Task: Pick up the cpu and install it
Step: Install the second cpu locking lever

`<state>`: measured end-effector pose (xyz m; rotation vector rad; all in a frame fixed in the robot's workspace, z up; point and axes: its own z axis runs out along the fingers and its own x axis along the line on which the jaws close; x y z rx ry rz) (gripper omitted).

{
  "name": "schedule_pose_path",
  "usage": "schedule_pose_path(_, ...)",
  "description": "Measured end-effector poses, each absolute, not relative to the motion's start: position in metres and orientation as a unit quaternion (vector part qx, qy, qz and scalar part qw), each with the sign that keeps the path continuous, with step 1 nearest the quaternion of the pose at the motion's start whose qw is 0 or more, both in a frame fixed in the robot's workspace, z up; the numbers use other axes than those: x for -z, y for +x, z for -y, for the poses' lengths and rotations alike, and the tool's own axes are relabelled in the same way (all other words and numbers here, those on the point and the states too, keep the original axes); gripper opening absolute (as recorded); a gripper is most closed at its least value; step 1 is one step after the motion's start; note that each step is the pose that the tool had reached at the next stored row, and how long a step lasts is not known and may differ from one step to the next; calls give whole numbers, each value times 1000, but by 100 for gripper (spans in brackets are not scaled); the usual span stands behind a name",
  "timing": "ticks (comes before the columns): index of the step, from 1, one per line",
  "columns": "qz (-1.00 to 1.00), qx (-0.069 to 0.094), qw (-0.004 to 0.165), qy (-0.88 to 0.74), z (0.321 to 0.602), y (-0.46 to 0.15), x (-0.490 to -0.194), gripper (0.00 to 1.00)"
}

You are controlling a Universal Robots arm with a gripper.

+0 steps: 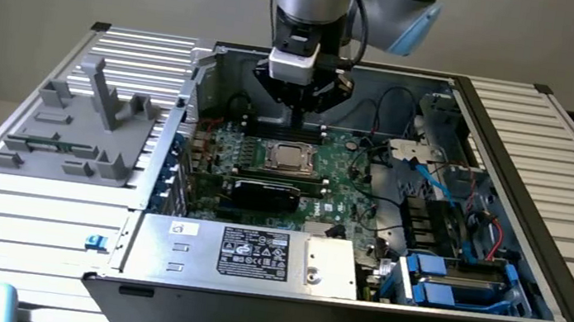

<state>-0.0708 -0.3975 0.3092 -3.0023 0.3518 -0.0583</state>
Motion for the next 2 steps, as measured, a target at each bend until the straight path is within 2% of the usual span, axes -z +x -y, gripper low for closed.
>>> schedule_pose_path(2, -116, 19, 59, -991, 398, -71, -309, 11)
